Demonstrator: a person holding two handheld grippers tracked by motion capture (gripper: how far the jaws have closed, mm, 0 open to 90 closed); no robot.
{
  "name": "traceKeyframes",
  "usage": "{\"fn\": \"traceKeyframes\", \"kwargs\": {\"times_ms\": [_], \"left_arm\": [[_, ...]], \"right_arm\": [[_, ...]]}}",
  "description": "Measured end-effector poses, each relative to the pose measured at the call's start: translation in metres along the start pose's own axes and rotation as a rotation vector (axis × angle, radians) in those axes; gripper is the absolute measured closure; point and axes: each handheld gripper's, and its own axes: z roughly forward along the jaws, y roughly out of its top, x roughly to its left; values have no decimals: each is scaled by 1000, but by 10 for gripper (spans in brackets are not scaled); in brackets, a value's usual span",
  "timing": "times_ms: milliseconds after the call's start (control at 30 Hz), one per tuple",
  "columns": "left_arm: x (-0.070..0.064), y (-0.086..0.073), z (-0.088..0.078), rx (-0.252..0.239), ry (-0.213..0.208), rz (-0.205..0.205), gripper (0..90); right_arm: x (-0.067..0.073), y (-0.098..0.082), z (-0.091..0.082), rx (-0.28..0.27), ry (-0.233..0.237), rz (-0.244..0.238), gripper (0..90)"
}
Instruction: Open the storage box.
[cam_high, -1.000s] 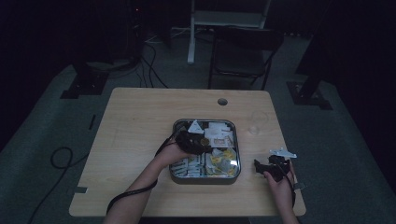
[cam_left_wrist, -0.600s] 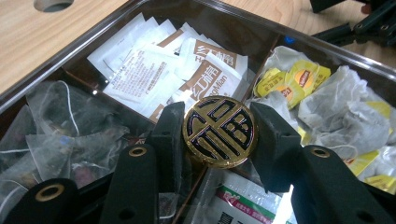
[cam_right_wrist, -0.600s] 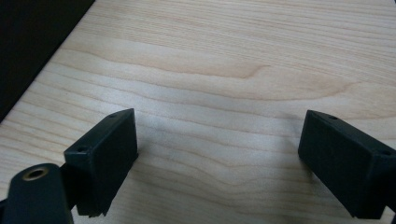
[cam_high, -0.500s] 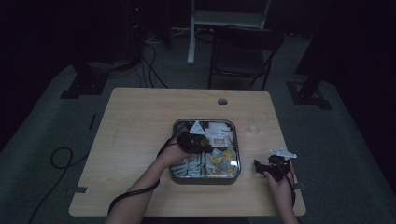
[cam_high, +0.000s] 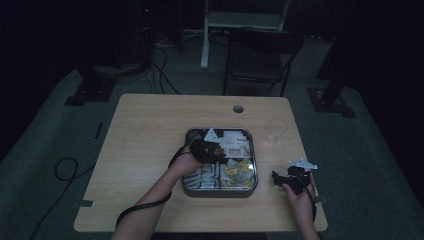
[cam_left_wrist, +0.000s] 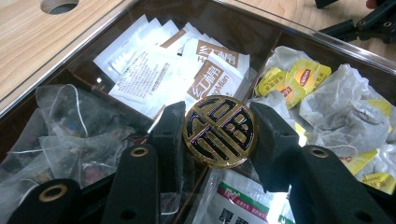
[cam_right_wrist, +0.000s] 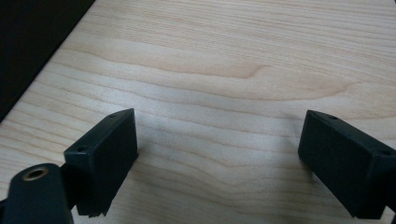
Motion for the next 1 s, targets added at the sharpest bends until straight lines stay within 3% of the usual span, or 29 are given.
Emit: {"fn": "traceKeyframes", "kwargs": {"times_ms": [533, 1000], "left_arm": [[4, 8, -26, -28, 20, -3, 596], [11, 6, -51, -56, 41, -17, 596]], "right_arm": [[0, 0, 0, 1, 0, 2, 114], [0, 0, 0, 1, 0, 2, 114]]}}
